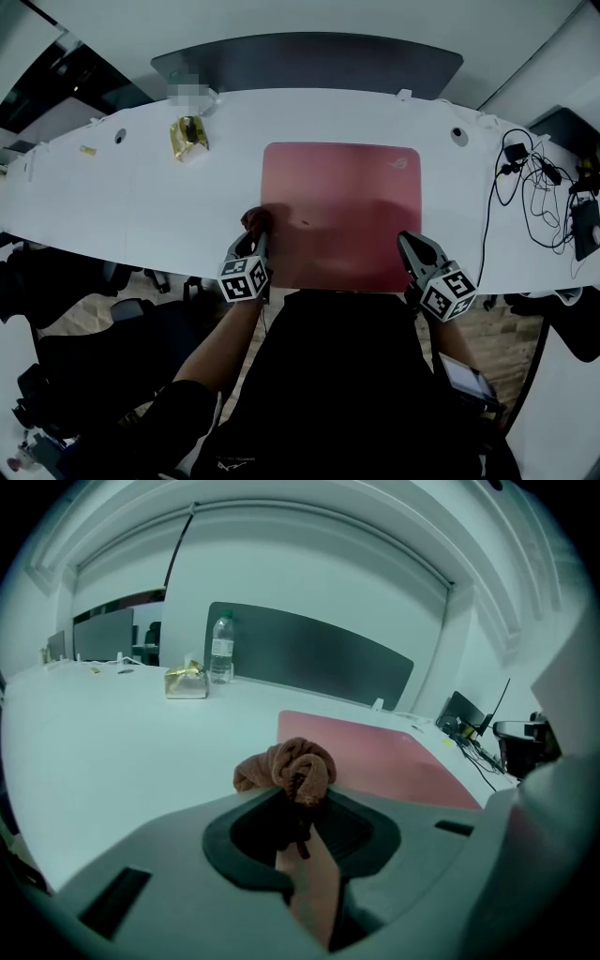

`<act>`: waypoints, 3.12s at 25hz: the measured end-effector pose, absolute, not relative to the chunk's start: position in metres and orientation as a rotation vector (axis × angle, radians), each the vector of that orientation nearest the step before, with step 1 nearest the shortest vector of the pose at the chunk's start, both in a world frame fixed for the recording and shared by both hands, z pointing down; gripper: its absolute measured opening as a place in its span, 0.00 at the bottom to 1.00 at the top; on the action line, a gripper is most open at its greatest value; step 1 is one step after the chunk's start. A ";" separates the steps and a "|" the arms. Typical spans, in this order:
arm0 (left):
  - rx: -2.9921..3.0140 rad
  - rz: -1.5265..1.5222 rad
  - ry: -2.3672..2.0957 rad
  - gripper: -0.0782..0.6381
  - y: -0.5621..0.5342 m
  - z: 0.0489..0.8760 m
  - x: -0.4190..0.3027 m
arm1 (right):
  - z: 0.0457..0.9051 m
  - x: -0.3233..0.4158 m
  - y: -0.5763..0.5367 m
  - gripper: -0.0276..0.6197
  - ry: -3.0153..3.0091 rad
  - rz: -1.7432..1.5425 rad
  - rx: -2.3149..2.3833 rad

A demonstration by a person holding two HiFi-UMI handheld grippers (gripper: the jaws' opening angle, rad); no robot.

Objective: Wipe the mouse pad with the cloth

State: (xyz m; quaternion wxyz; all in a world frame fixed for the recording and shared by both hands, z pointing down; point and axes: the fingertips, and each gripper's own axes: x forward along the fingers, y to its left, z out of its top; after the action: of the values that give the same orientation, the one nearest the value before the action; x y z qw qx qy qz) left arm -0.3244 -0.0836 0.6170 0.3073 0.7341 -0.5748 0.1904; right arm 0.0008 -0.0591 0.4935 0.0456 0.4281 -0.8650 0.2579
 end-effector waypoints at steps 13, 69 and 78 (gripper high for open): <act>1.952 0.552 -1.455 0.24 -0.080 0.620 -0.260 | 0.500 0.036 -0.065 0.08 -2.696 0.845 1.229; 2.185 0.687 -0.863 0.24 -0.069 0.623 0.080 | 0.518 0.175 -0.060 0.08 -2.775 0.934 1.174; 2.212 0.588 -0.749 0.24 -0.072 0.604 0.110 | 0.517 0.181 -0.066 0.08 -2.768 0.937 1.192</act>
State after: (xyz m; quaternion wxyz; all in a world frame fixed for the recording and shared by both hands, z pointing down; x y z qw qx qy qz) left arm 0.1103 -0.0719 0.6038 0.3587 0.8575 -0.2902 0.2278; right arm 0.1806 -0.0664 0.5170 -0.0072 0.3778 -0.8770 0.2968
